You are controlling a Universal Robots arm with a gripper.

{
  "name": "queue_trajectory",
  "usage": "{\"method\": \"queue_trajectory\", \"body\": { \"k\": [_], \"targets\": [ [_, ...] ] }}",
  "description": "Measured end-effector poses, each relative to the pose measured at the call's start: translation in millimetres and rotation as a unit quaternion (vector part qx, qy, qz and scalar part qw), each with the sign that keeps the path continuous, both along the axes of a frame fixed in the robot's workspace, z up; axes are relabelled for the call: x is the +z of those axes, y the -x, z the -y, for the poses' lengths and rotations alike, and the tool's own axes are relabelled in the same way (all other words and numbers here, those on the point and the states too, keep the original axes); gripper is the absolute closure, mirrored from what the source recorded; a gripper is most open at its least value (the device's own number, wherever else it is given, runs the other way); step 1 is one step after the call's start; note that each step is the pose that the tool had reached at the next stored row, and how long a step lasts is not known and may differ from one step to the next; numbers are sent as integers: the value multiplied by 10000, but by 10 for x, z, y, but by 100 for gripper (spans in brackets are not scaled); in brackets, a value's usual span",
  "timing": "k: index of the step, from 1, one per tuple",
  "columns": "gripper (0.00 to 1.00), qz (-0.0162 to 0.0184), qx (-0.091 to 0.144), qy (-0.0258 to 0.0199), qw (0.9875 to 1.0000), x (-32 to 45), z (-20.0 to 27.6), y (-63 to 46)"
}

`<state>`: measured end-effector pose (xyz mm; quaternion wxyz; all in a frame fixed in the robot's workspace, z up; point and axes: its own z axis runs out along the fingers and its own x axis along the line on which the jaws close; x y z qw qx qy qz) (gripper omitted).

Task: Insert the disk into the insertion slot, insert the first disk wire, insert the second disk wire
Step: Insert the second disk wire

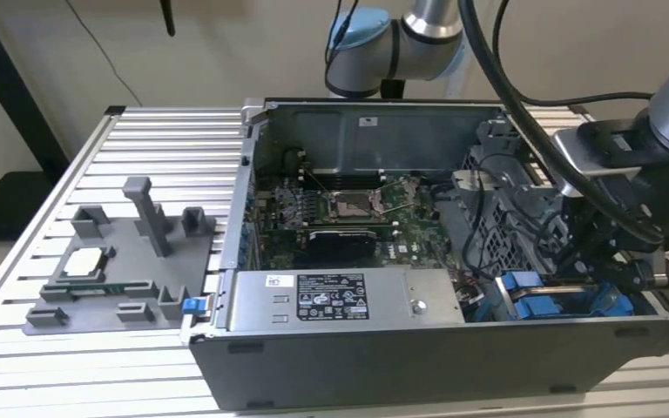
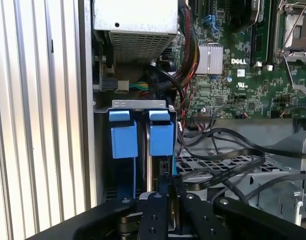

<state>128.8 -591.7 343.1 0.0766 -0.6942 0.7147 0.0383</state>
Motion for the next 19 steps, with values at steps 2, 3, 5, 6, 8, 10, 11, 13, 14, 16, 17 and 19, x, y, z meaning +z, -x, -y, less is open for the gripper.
{"method": "queue_trajectory", "body": {
  "k": [2,3,5,6,8,10,11,13,14,16,17,19],
  "targets": [
    [100,1,0,1,10000,-8,0,0],
    [100,2,0,2,10000,-12,0,0],
    [100,4,0,1,10000,-22,0,1],
    [100,5,0,1,10000,-27,0,1],
    [100,8,0,-4,10000,-45,0,1],
    [100,10,0,1,10000,-57,0,1],
    [100,10,0,2,10000,-66,0,1],
    [100,10,0,1,10000,-70,0,2],
    [0,10,-1,-5,10000,-66,0,2],
    [0,7,-3,-11,10000,-11,0,3],
    [0,5,-3,-10,10000,25,0,3],
    [0,2,-3,-11,10000,101,0,2]
  ]
}}
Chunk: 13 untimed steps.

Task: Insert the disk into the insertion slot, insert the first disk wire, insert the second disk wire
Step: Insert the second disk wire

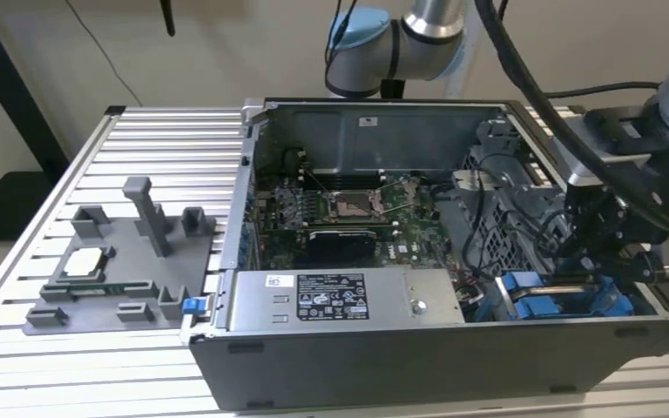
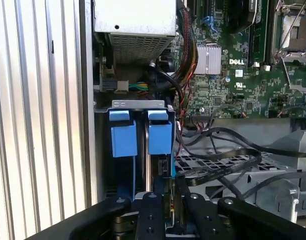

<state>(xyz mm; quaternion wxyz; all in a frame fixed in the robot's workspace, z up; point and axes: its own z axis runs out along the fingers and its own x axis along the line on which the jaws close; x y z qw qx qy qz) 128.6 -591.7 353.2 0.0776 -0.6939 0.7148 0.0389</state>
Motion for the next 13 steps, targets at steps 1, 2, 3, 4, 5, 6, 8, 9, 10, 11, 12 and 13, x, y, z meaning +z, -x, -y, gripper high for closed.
{"method": "queue_trajectory", "body": {
  "k": [1,2,3,4,5,6,8,9,10,11,12,13],
  "targets": [
    [0,-3,0,0,10000,36,0,0],
    [0,-7,0,1,10000,68,0,0],
    [0,-9,0,0,10000,92,0,0],
    [0,-10,0,0,10000,118,0,0],
    [0,-12,0,0,10000,144,0,1],
    [0,-17,0,0,10000,174,0,0],
    [0,-26,0,0,10000,236,0,0],
    [0,-31,-1,0,10000,265,0,0],
    [0,-35,0,1,10000,293,0,0],
    [0,-39,-1,1,10000,320,0,1],
    [0,-42,-1,0,10000,342,0,0],
    [0,-45,-1,0,10000,360,0,0]
  ]
}}
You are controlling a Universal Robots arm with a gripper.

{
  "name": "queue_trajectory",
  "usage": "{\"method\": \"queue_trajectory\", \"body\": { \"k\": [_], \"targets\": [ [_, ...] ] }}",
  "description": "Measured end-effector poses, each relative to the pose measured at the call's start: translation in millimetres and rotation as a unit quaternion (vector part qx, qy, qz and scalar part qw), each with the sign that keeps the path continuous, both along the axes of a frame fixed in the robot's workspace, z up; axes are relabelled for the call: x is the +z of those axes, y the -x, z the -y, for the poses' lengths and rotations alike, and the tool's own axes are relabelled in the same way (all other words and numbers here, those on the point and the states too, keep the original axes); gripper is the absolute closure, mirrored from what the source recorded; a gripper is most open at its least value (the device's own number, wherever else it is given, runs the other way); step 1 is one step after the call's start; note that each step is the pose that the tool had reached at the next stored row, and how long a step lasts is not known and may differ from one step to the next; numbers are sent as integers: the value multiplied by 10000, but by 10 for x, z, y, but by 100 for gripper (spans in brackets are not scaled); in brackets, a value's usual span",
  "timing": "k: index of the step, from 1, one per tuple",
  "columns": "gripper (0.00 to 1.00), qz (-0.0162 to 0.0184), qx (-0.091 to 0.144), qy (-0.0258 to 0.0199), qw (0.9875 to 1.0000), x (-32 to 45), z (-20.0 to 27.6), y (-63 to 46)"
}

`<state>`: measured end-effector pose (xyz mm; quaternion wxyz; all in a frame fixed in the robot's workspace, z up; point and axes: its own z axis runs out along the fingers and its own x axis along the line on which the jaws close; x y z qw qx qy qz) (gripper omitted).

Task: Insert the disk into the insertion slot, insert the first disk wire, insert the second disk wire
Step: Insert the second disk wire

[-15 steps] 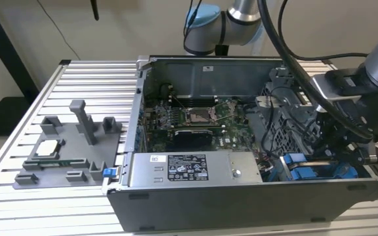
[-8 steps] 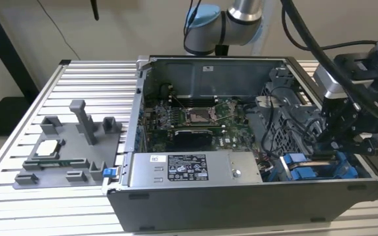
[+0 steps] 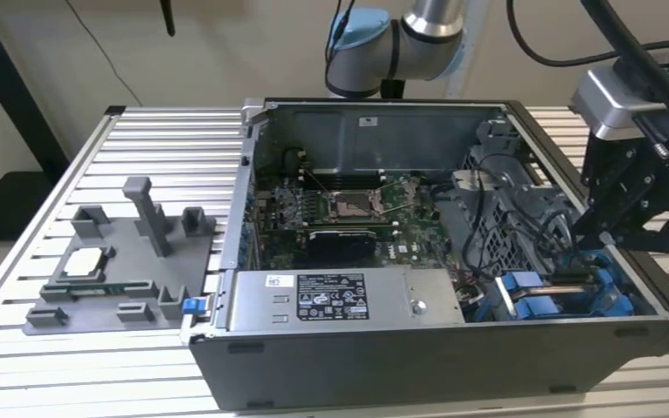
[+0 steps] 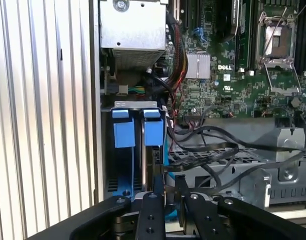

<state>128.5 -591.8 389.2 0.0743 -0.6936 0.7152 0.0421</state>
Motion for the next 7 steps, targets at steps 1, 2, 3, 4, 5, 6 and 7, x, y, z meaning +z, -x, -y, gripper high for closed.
{"method": "queue_trajectory", "body": {
  "k": [1,2,3,4,5,6,7],
  "targets": [
    [0,-2,0,0,10000,8,0,0],
    [0,-2,0,-1,10000,8,0,0],
    [0,-2,0,-1,10000,8,0,0],
    [0,-2,0,0,10000,9,0,0],
    [0,-2,0,-1,10000,9,0,0],
    [0,-2,0,0,10000,9,0,0],
    [0,-2,0,-1,10000,9,0,0]
  ]
}}
